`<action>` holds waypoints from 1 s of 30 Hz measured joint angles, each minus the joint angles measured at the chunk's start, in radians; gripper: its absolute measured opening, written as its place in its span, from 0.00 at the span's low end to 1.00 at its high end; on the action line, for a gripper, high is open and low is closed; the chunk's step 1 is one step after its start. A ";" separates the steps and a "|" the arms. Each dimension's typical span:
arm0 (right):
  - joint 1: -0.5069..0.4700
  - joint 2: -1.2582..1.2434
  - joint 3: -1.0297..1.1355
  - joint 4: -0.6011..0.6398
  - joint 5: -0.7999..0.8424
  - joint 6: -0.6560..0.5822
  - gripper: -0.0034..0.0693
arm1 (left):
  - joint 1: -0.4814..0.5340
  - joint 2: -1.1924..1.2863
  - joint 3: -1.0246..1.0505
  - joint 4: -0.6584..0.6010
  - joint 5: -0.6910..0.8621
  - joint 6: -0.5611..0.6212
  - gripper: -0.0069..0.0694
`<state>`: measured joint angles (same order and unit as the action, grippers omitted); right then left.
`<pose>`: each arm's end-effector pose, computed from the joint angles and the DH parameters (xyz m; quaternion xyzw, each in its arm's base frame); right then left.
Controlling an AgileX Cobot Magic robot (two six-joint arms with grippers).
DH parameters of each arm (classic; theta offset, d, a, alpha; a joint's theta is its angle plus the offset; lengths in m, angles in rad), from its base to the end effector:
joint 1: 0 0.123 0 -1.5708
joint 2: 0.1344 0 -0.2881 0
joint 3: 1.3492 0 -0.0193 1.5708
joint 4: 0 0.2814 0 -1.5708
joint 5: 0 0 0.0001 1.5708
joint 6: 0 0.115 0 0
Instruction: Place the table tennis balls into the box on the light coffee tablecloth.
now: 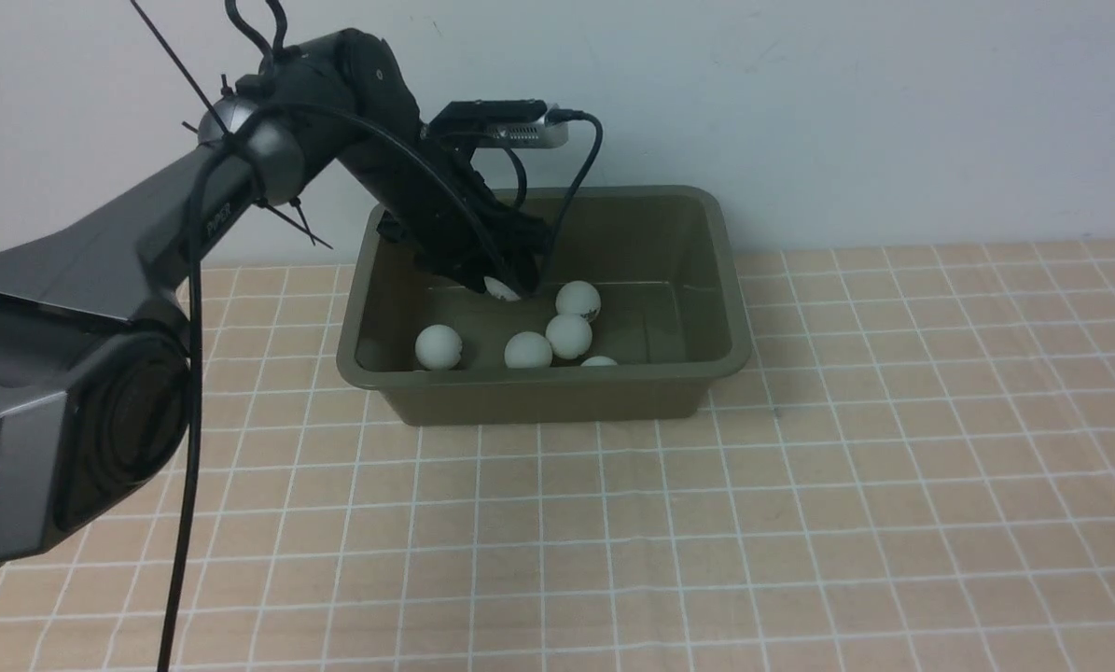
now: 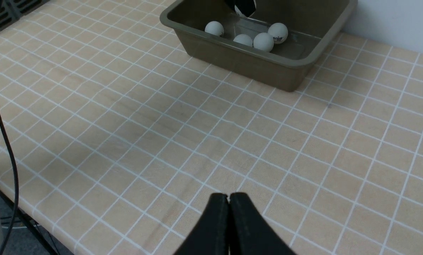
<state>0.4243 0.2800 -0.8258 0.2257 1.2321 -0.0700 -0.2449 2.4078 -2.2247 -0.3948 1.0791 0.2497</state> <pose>0.0310 0.0407 0.3583 -0.2310 0.8479 0.1914 0.4371 0.5385 -0.1748 0.1794 0.1803 0.9461 -0.1873 0.1932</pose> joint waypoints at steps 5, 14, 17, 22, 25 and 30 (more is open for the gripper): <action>0.000 0.000 0.000 0.003 0.000 0.000 0.03 | 0.000 0.000 0.000 0.000 0.019 -0.039 0.69; 0.000 0.000 0.000 0.001 -0.001 -0.031 0.03 | 0.000 -0.042 -0.007 0.008 0.084 -0.043 0.56; 0.000 0.000 0.000 -0.019 -0.009 -0.049 0.03 | 0.000 -0.114 -0.015 0.022 0.103 -0.005 0.32; 0.000 0.000 0.010 -0.110 -0.049 -0.058 0.03 | 0.000 -0.267 -0.025 0.032 0.146 0.026 0.03; 0.000 0.000 0.048 -0.167 -0.097 -0.058 0.03 | 0.000 -0.357 -0.027 0.031 0.151 0.037 0.00; 0.000 0.000 0.161 -0.191 -0.215 -0.057 0.03 | 0.000 -0.489 0.026 0.031 0.151 0.065 0.00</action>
<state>0.4243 0.2800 -0.6648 0.0348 1.0170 -0.1274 -0.2449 1.9190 -2.1987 -0.3642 1.2299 0.3143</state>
